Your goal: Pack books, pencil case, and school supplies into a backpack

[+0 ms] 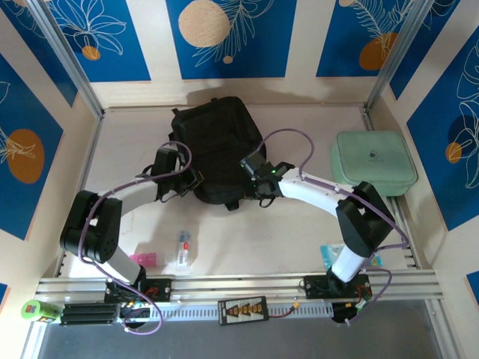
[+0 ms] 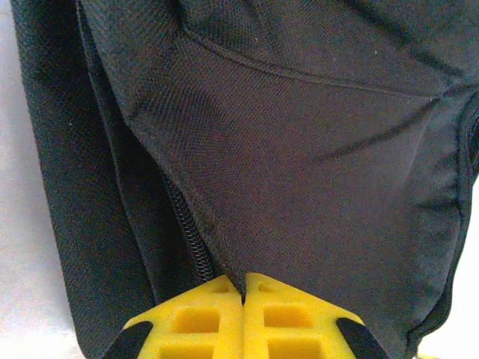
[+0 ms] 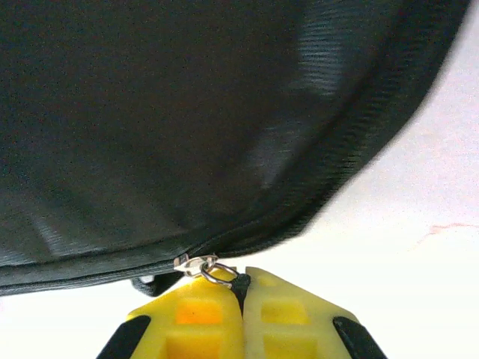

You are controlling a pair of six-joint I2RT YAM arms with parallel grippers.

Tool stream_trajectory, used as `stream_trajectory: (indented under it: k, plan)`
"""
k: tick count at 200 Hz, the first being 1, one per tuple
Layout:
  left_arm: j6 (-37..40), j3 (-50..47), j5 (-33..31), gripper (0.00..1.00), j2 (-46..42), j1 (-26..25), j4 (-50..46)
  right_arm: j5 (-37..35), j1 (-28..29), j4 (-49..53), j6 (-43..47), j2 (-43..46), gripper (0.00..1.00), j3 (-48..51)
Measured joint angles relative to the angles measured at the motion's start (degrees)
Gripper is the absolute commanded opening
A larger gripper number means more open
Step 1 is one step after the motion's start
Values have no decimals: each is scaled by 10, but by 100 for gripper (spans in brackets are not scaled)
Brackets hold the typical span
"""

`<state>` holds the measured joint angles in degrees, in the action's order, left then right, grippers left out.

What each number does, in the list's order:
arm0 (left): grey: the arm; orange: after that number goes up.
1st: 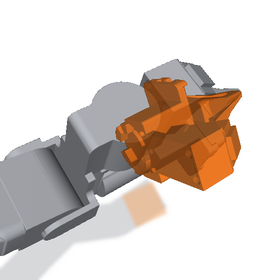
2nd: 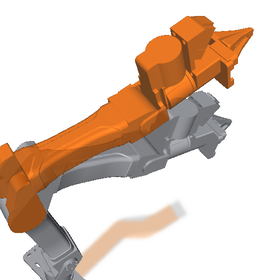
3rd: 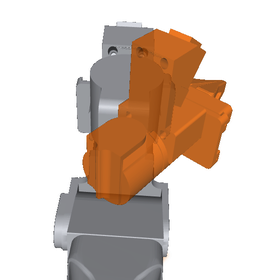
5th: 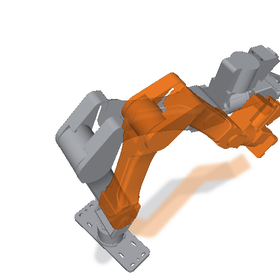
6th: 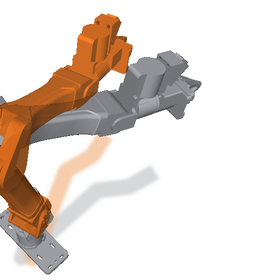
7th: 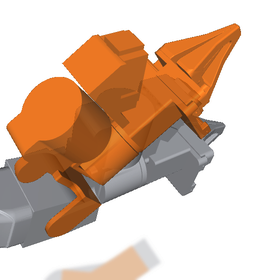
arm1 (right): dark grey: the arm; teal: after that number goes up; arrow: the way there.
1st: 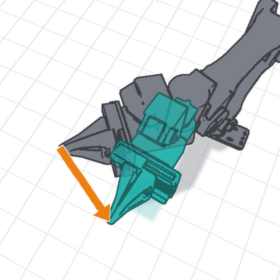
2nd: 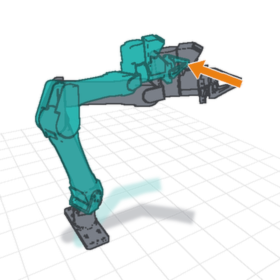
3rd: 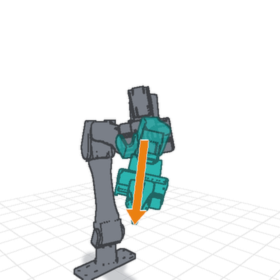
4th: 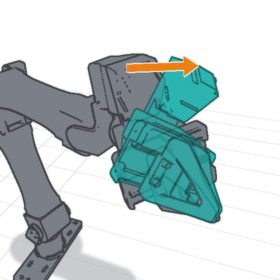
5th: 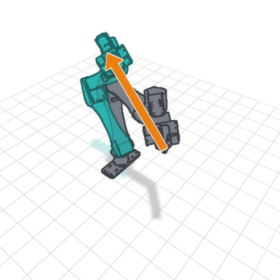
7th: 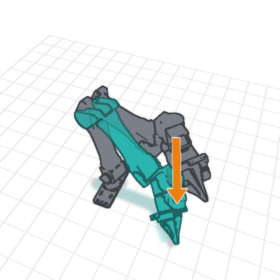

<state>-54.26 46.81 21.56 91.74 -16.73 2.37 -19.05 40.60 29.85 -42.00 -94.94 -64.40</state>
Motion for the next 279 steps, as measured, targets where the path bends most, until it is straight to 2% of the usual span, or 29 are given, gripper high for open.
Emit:
stream_trajectory:
  k: [33, 83, 121, 150, 172, 198, 211, 237, 247, 261, 279]
  plan:
    - [11, 16, 27, 0, 34, 0, -1, 9, -26, -13, 0, 27, 0, 38]
    - [63, 106, 19, 1, 90, 1, -69, 36, 30, -53, -1, 46, 0, 92]
    - [94, 160, -20, 20, 104, 9, -96, 78, 66, -86, -1, 44, 0, 93]
    - [107, 158, -61, 42, 75, 23, -109, 105, 80, -94, 1, 16, 0, 57]
    - [101, 117, -83, 54, 12, 25, -110, 118, 84, -103, 5, -6, 0, 34]
    - [77, 46, -78, 60, -53, 22, -100, 130, 87, -114, 10, -21, 0, 17]
    - [56, 14, -71, 63, -66, 16, -89, 134, 89, -119, 11, -25, 0, 14]
    - [15, -30, -55, 77, -67, -14, -62, 136, 91, -123, 12, -28, 0, 14]
    - [-1, -36, -53, 77, -66, -25, -48, 137, 91, -123, 12, -28, 0, 14]
    - [-11, -37, -53, 71, -61, -38, -29, 137, 91, -123, 12, -28, 0, 14]
    - [-26, -37, -54, 56, -50, -44, -7, 137, 91, -123, 12, -28, 0, 14]
